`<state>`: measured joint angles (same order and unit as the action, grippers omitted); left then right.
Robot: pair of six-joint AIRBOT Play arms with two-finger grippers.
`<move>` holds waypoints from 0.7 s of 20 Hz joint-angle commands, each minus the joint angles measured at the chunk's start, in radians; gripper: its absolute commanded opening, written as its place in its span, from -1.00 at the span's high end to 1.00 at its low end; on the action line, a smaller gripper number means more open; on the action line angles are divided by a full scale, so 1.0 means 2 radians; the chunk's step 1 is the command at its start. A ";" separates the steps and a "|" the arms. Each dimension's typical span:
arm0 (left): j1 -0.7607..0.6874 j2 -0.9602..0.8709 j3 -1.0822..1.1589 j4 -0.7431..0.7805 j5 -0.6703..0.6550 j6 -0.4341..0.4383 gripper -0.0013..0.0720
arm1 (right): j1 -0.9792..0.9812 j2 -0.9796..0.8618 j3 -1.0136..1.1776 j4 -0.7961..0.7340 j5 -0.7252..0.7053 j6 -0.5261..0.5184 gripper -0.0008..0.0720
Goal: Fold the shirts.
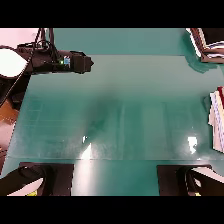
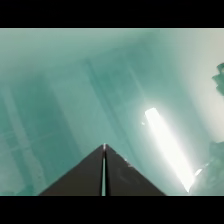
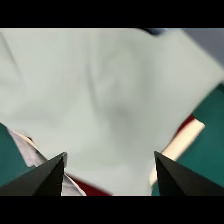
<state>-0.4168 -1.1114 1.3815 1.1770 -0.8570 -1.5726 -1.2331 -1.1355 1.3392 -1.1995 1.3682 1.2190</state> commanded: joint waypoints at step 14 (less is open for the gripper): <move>0.000 0.000 0.000 -0.004 -0.007 0.004 0.89 | 0.498 -0.072 0.196 0.153 -0.061 0.000 -0.72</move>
<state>-0.4168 -1.1110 1.3815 1.1702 -0.8673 -1.5639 -0.4728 -1.2198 1.6333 -0.9119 1.2583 1.2179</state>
